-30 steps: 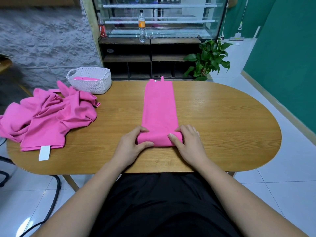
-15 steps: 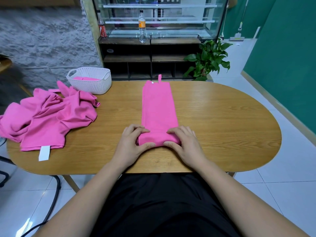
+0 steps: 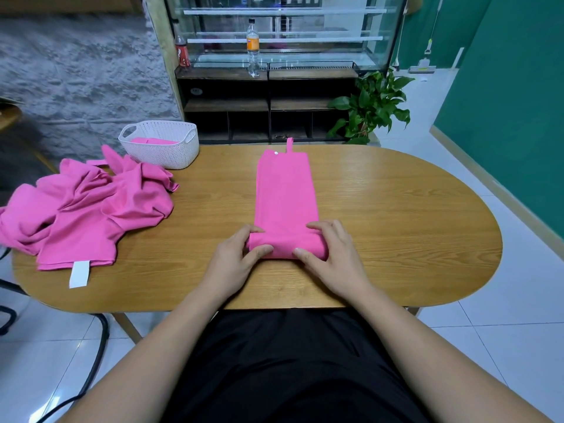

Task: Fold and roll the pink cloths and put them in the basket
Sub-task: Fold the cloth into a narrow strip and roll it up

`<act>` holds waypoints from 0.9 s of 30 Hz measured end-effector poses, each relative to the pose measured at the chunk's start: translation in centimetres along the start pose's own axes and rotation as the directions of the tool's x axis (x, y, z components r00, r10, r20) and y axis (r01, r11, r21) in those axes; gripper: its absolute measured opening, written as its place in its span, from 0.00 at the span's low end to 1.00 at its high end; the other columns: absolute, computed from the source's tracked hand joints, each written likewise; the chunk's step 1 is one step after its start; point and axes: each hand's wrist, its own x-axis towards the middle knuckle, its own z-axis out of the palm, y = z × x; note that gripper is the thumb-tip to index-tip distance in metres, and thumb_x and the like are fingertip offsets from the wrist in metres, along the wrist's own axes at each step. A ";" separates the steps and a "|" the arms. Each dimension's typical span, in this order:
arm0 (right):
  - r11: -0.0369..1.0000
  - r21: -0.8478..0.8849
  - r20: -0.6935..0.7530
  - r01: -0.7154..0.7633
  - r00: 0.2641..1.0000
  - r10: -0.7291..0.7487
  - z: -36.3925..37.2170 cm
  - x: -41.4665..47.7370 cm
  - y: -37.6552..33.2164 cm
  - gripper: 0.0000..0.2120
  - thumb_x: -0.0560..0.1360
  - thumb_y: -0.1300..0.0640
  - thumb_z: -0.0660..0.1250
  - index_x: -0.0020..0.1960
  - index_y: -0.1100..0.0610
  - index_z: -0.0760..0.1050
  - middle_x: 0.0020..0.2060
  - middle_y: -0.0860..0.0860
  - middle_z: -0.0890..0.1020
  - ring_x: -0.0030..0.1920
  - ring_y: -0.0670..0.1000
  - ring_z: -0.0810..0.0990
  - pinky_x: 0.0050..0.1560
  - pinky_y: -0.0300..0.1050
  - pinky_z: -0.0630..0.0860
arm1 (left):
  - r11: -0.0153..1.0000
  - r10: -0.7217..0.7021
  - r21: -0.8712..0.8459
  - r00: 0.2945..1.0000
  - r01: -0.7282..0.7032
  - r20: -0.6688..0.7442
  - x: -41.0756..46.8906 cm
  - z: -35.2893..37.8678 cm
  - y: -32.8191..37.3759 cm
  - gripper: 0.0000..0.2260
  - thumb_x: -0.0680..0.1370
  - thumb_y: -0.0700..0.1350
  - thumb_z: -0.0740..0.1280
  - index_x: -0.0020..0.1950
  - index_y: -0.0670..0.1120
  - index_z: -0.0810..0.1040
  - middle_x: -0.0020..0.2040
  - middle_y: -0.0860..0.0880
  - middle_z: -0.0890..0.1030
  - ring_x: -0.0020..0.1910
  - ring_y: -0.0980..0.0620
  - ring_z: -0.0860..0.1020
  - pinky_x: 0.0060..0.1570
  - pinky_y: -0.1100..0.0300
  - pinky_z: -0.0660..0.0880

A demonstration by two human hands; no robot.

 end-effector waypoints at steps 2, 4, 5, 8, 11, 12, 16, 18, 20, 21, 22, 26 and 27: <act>0.999 -0.013 -0.009 0.051 0.999 -0.051 0.0 -0.1 -0.1 0.27 0.74 0.39 0.76 0.68 0.48 0.74 0.61 0.43 0.72 0.65 0.46 0.73 0.67 0.47 0.69 | 1.000 -0.005 -0.007 1.000 0.005 -0.017 0.1 0.0 -0.2 0.09 0.82 0.59 0.68 0.58 0.56 0.78 0.42 0.57 0.82 0.44 0.61 0.79 0.46 0.62 0.73; 0.996 -0.007 -0.004 0.087 0.996 -0.087 0.1 0.0 0.0 0.27 0.75 0.38 0.77 0.68 0.48 0.74 0.60 0.43 0.74 0.64 0.46 0.74 0.67 0.48 0.71 | 0.999 -0.017 0.028 0.999 0.018 -0.034 0.2 0.0 -0.5 0.10 0.83 0.60 0.65 0.56 0.55 0.78 0.43 0.53 0.81 0.46 0.57 0.78 0.48 0.55 0.73; 0.996 0.001 -0.001 0.090 0.996 -0.090 0.1 0.0 0.0 0.27 0.75 0.38 0.76 0.68 0.49 0.75 0.60 0.43 0.74 0.63 0.46 0.75 0.66 0.49 0.73 | 0.999 -0.028 0.043 0.999 0.030 -0.040 0.2 0.0 -0.6 0.11 0.83 0.60 0.64 0.55 0.54 0.78 0.42 0.51 0.79 0.46 0.56 0.77 0.48 0.54 0.73; 0.997 0.038 0.012 0.070 0.997 -0.071 0.1 -0.1 0.1 0.27 0.76 0.38 0.76 0.69 0.49 0.75 0.59 0.43 0.75 0.61 0.45 0.76 0.63 0.45 0.74 | 0.999 -0.035 0.030 0.999 0.036 -0.041 0.3 0.0 -0.5 0.12 0.84 0.58 0.64 0.52 0.51 0.78 0.40 0.51 0.76 0.46 0.57 0.75 0.46 0.56 0.70; 0.997 0.065 0.014 0.034 0.999 -0.035 0.0 -0.2 -0.3 0.29 0.75 0.37 0.76 0.70 0.48 0.74 0.59 0.42 0.76 0.60 0.43 0.76 0.62 0.39 0.73 | 1.000 -0.001 0.007 0.999 0.001 -0.051 0.5 0.1 -0.9 0.17 0.84 0.61 0.61 0.46 0.50 0.76 0.40 0.54 0.75 0.46 0.56 0.74 0.46 0.56 0.68; 0.997 0.073 0.018 0.020 1.000 -0.021 0.0 -0.2 -0.3 0.29 0.75 0.36 0.75 0.70 0.48 0.74 0.59 0.42 0.76 0.60 0.42 0.76 0.61 0.39 0.73 | 1.000 0.003 -0.006 0.998 -0.003 -0.060 0.6 0.2 -1.1 0.19 0.84 0.63 0.60 0.44 0.50 0.75 0.41 0.55 0.74 0.46 0.56 0.75 0.46 0.56 0.68; 0.998 0.069 0.042 0.011 0.999 -0.014 0.3 -0.1 0.0 0.25 0.77 0.36 0.72 0.69 0.48 0.76 0.58 0.44 0.78 0.59 0.46 0.78 0.61 0.48 0.75 | 0.999 0.006 -0.034 0.996 -0.009 -0.086 0.8 0.5 -1.4 0.19 0.83 0.62 0.61 0.45 0.49 0.79 0.44 0.55 0.76 0.47 0.58 0.77 0.49 0.54 0.72; 0.998 0.070 0.056 0.002 0.998 -0.006 0.4 0.0 0.0 0.24 0.79 0.36 0.70 0.68 0.48 0.76 0.57 0.45 0.79 0.58 0.47 0.79 0.61 0.49 0.76 | 0.996 0.079 -0.026 0.991 -0.082 -0.109 0.6 0.4 -1.3 0.13 0.83 0.57 0.66 0.54 0.50 0.83 0.52 0.56 0.79 0.55 0.58 0.79 0.58 0.55 0.75; 0.997 0.069 0.063 -0.017 0.998 0.013 0.4 0.0 0.1 0.23 0.79 0.35 0.69 0.68 0.47 0.76 0.57 0.45 0.79 0.57 0.47 0.79 0.61 0.50 0.76 | 0.983 0.182 -0.006 0.974 -0.184 -0.135 0.5 0.3 -1.0 0.07 0.82 0.49 0.70 0.58 0.50 0.84 0.56 0.57 0.80 0.60 0.56 0.79 0.63 0.53 0.75; 0.998 0.058 0.062 -0.022 0.998 0.019 0.5 0.1 0.2 0.23 0.80 0.34 0.68 0.68 0.46 0.76 0.56 0.45 0.79 0.57 0.48 0.79 0.61 0.51 0.75 | 0.977 0.214 0.014 0.966 -0.214 -0.143 0.4 0.3 -0.9 0.08 0.81 0.48 0.72 0.59 0.51 0.84 0.57 0.56 0.80 0.61 0.55 0.78 0.64 0.51 0.75; 0.999 0.036 0.057 -0.023 0.998 0.021 0.5 0.1 0.3 0.23 0.80 0.33 0.67 0.68 0.45 0.76 0.56 0.44 0.79 0.57 0.48 0.79 0.62 0.52 0.74 | 0.974 0.227 0.043 0.963 -0.224 -0.146 0.4 0.2 -0.7 0.10 0.80 0.50 0.74 0.60 0.51 0.84 0.58 0.56 0.79 0.62 0.54 0.77 0.65 0.50 0.74; 0.998 -0.054 0.019 -0.034 0.999 0.035 0.7 0.2 0.5 0.24 0.80 0.31 0.63 0.68 0.44 0.76 0.57 0.43 0.80 0.60 0.48 0.77 0.63 0.51 0.69 | 0.970 0.214 0.138 0.973 -0.201 -0.083 0.2 0.0 -0.7 0.27 0.70 0.65 0.79 0.64 0.53 0.83 0.64 0.58 0.76 0.66 0.55 0.73 0.68 0.49 0.72; 0.997 -0.067 0.010 -0.043 0.999 0.043 0.7 0.2 0.5 0.26 0.80 0.30 0.63 0.70 0.44 0.76 0.59 0.43 0.80 0.61 0.48 0.76 0.63 0.51 0.68 | 0.967 0.213 0.157 0.975 -0.202 -0.058 0.2 0.0 -0.7 0.30 0.68 0.65 0.79 0.66 0.52 0.82 0.65 0.58 0.76 0.66 0.55 0.73 0.68 0.48 0.72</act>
